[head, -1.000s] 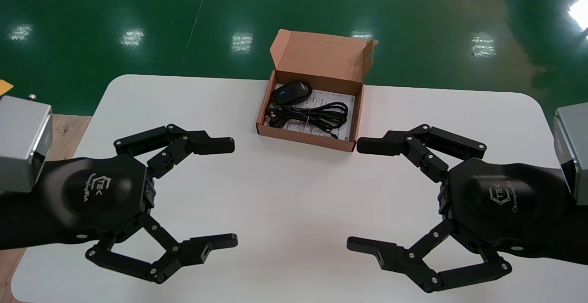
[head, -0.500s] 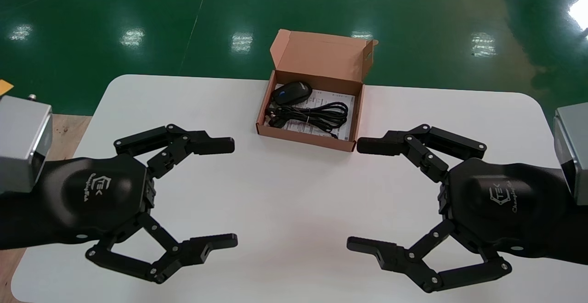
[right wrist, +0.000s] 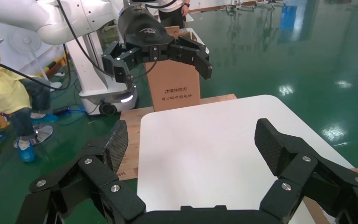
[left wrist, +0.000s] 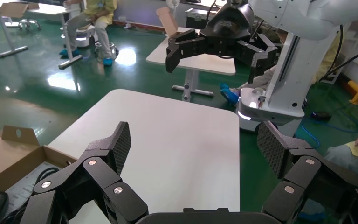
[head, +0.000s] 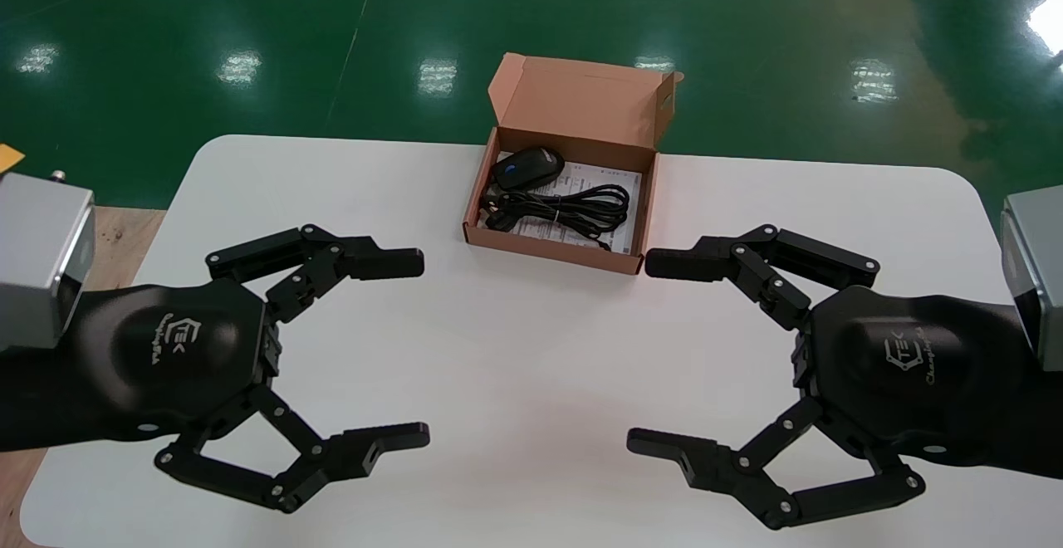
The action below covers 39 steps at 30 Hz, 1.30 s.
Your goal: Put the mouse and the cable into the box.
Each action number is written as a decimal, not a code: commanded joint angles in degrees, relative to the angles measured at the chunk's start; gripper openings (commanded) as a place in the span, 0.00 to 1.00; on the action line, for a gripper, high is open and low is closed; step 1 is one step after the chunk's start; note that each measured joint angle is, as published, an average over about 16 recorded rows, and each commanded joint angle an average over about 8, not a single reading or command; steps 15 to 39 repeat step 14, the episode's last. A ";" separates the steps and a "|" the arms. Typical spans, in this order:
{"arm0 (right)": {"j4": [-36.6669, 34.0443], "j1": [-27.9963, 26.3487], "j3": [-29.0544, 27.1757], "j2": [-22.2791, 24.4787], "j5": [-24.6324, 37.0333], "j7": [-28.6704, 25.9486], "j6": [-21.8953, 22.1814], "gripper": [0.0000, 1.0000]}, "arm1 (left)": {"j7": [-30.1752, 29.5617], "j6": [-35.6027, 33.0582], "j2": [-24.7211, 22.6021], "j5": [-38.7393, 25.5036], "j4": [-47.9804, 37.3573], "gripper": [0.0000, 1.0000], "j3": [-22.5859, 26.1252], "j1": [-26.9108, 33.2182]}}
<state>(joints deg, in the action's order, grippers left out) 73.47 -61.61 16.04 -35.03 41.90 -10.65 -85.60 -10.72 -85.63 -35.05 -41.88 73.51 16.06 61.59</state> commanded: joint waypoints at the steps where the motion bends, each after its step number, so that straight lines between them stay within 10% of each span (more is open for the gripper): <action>1: 0.00 0.00 0.00 0.00 0.00 0.00 0.00 1.00 | 0.00 0.00 0.00 0.00 0.00 1.00 0.00 0.00; 39: 0.00 0.00 0.00 0.00 0.00 0.00 0.00 1.00 | 0.00 0.00 0.00 0.00 0.00 1.00 0.00 0.00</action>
